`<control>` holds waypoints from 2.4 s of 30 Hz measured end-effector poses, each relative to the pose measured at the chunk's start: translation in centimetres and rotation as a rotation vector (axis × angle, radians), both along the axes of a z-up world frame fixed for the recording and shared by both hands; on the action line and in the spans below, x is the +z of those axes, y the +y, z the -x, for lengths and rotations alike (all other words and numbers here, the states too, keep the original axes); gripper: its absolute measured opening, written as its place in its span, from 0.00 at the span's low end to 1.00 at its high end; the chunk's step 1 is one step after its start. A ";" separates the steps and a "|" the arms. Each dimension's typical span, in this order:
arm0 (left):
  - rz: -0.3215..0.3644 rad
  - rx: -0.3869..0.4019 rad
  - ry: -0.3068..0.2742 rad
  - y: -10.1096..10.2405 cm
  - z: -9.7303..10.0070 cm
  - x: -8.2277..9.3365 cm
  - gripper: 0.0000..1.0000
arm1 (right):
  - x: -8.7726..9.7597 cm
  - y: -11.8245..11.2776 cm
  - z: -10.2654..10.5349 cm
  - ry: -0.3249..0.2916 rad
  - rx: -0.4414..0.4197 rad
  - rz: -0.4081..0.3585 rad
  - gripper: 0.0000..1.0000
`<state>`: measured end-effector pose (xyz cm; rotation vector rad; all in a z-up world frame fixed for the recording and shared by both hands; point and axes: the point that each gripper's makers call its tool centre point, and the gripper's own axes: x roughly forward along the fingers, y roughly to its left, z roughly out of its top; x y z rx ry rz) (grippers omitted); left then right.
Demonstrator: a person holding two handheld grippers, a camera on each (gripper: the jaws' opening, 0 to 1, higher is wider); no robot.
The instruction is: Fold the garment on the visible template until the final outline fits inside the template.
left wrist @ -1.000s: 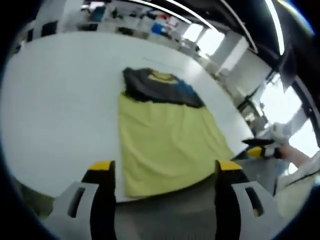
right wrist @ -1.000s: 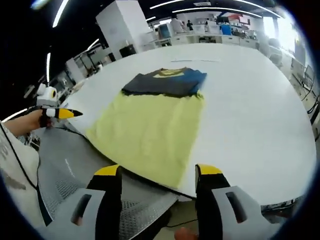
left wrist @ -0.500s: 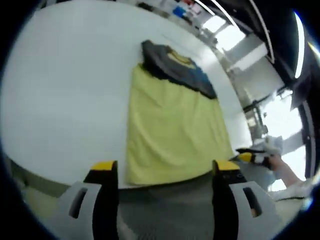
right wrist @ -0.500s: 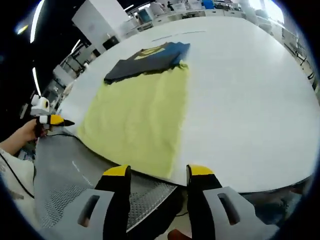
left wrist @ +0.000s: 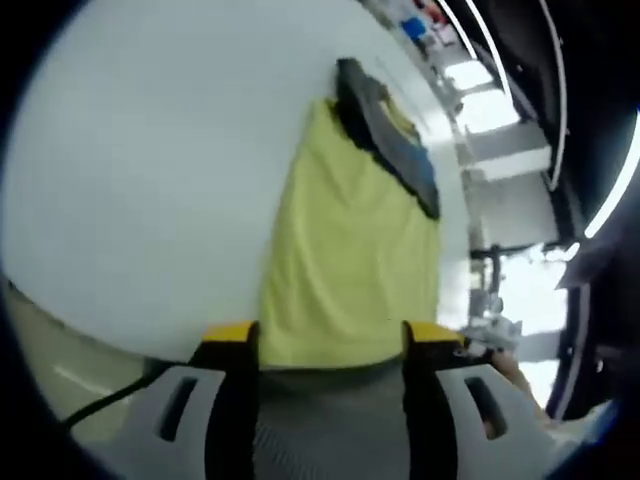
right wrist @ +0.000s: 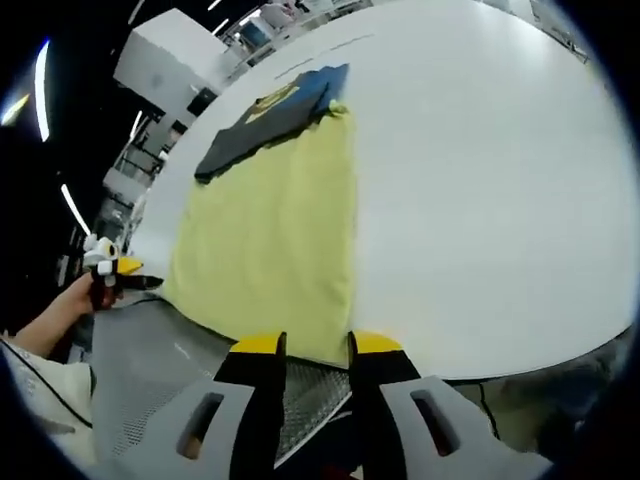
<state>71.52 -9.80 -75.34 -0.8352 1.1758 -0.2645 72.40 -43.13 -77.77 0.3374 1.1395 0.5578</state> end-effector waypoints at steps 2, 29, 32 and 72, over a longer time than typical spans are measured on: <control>0.004 -0.013 0.016 -0.1 0.3 -0.3 0.45 | -0.1 0.0 0.0 0.002 0.000 0.003 0.20; -0.121 -0.191 0.012 0.9 1.9 -0.8 0.00 | 2.3 0.4 0.6 -0.016 -0.041 -0.045 0.02; -0.131 -0.216 0.009 0.8 2.5 -0.4 0.00 | 2.8 0.4 1.2 -0.015 -0.035 -0.054 0.02; 0.011 -0.207 -0.075 -1.2 8.9 8.4 0.00 | 10.8 -0.3 6.3 -0.085 -0.096 -0.156 0.02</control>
